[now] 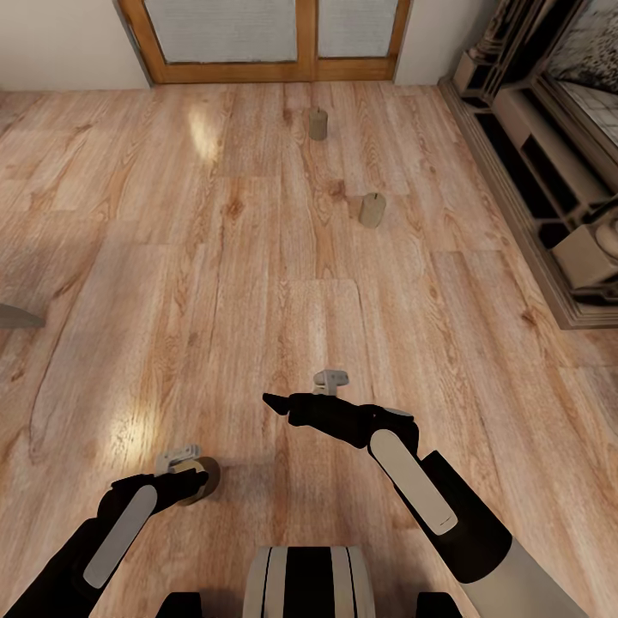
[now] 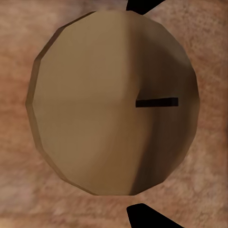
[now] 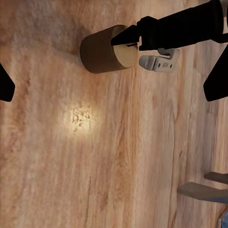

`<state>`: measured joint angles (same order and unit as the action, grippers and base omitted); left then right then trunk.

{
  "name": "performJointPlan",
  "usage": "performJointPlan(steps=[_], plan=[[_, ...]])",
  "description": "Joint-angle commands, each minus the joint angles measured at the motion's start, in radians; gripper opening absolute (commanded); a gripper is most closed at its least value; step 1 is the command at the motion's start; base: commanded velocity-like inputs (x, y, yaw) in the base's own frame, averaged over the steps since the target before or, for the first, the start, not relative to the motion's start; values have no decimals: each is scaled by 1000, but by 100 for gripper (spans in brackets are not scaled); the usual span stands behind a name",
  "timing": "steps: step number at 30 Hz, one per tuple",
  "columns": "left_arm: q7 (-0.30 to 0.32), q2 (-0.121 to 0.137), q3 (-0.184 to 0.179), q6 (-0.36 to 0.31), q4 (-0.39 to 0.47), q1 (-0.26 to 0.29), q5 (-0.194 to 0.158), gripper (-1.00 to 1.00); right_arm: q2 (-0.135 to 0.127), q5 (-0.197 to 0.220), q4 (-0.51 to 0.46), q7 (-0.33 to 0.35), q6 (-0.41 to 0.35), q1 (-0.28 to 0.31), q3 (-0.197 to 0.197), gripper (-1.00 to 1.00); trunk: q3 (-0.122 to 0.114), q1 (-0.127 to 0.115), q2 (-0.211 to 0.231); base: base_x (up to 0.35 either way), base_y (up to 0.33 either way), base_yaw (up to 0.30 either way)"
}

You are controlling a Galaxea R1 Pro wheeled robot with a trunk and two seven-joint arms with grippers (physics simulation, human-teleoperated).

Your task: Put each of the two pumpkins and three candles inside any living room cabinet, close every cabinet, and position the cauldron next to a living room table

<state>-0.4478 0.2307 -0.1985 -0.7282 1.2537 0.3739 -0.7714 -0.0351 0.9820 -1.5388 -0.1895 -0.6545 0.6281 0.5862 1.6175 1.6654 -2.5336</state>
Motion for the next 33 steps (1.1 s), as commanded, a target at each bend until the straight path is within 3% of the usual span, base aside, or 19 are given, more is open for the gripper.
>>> performJointPlan(steps=[1, 17, 21, 27, 33], plan=[[-10, 1, -2, -2, 1, 0, -7, 100, -1, 10, -1, -10, -1, 1, 2, 100, 1, 0, 0, 0, 0, 0], [-3, 4, -2, -2, 1, 0, -11, 100, -1, 10, -1, -10, -1, 1, 1, 100, 1, 0, 0, 0, 0, 0], [71, 6, 1, -1, 0, -1, -5, 100, 0, 10, -1, -10, -1, 1, 2, 100, 1, 0, 0, 0, 0, 0], [105, 4, 12, 0, -13, -1, 50, 100, 0, 10, -1, -10, -1, 1, 2, 100, 1, 0, 0, 0, 0, 0], [109, 3, 14, 0, -14, -1, 63, 100, 0, 10, -1, -10, -1, 1, 2, 100, 1, 0, 0, 0, 0, 0]])
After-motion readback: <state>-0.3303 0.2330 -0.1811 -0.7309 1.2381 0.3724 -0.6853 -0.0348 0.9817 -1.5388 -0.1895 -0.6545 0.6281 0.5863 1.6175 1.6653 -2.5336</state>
